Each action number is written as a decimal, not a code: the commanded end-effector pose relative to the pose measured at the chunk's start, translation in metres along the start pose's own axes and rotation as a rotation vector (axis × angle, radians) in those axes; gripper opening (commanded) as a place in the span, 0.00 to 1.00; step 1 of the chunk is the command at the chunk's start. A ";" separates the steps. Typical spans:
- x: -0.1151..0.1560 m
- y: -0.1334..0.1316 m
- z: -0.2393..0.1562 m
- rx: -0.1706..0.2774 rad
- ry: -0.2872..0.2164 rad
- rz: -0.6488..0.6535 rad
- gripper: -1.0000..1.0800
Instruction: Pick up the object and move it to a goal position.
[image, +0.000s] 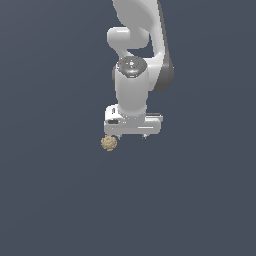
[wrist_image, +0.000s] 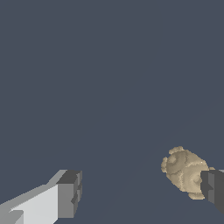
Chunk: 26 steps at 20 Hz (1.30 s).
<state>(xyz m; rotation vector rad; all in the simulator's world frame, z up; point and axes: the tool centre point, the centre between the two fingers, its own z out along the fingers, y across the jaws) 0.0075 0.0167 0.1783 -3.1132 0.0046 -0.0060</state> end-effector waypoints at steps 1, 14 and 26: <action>0.000 0.000 0.000 0.000 0.000 0.000 0.96; -0.005 0.031 -0.007 -0.002 -0.006 0.068 0.96; -0.020 0.058 0.024 -0.005 -0.004 0.253 0.96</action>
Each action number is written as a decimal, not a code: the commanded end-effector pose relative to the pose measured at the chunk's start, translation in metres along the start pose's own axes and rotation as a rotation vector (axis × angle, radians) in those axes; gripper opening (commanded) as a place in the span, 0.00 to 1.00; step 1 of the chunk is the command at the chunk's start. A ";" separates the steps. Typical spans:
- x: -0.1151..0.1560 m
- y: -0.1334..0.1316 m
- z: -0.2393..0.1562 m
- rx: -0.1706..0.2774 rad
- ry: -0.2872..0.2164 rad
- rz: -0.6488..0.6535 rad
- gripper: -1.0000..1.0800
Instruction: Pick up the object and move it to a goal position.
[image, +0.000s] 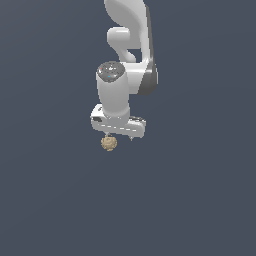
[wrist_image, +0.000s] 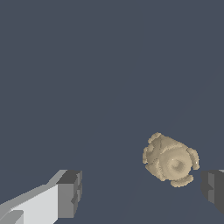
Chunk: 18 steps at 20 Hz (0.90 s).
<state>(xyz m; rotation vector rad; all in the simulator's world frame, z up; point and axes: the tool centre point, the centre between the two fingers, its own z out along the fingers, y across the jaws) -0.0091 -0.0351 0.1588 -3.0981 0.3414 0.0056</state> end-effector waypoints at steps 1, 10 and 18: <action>-0.003 0.010 0.011 -0.002 0.000 0.064 0.96; -0.021 0.053 0.051 -0.014 0.007 0.324 0.96; -0.030 0.072 0.066 -0.022 0.011 0.435 0.96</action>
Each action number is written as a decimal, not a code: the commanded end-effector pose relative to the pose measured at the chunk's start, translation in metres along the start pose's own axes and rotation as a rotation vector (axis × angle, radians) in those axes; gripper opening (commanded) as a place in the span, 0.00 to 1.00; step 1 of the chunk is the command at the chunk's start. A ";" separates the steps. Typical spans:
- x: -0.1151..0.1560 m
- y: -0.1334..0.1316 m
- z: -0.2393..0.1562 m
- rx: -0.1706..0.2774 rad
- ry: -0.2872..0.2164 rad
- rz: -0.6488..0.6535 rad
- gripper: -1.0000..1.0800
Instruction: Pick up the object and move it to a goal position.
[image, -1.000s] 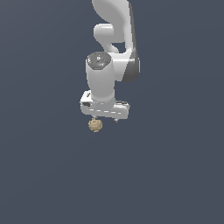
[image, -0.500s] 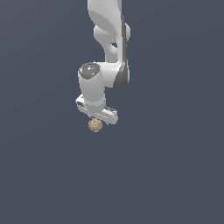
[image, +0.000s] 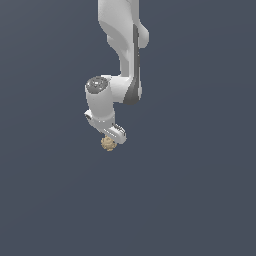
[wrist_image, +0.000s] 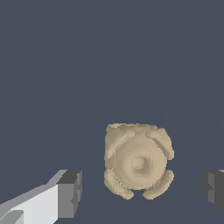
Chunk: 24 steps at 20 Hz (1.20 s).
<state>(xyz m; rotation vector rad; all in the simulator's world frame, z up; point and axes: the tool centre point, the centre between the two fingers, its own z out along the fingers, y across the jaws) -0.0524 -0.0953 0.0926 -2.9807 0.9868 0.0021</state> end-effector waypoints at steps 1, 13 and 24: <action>0.000 0.003 0.003 -0.001 0.002 0.020 0.96; -0.001 0.004 0.029 -0.001 0.001 0.022 0.96; -0.001 0.004 0.053 -0.001 0.002 0.024 0.00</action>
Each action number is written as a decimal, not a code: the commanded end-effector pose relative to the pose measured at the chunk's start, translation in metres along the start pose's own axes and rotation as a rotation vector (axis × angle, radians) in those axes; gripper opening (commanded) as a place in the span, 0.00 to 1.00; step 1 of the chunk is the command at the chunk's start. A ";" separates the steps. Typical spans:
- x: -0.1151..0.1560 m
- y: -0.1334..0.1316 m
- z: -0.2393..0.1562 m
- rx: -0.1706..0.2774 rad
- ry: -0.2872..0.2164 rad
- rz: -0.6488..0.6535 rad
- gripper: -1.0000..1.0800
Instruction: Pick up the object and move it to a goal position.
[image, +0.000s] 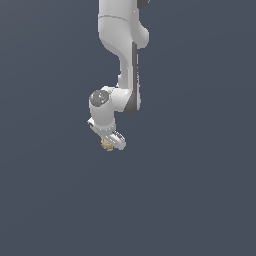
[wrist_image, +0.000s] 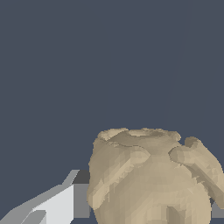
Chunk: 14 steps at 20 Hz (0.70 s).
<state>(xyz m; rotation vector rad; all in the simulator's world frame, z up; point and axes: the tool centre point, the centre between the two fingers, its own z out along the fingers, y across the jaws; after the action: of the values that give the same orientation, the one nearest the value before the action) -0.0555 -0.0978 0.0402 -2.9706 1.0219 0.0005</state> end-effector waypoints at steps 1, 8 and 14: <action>0.000 0.000 0.001 0.000 0.000 0.001 0.00; 0.000 0.000 0.001 0.000 0.000 0.001 0.00; -0.001 -0.006 -0.008 0.001 0.001 0.000 0.00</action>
<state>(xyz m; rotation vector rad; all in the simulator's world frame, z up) -0.0542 -0.0947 0.0443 -2.9700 1.0230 0.0007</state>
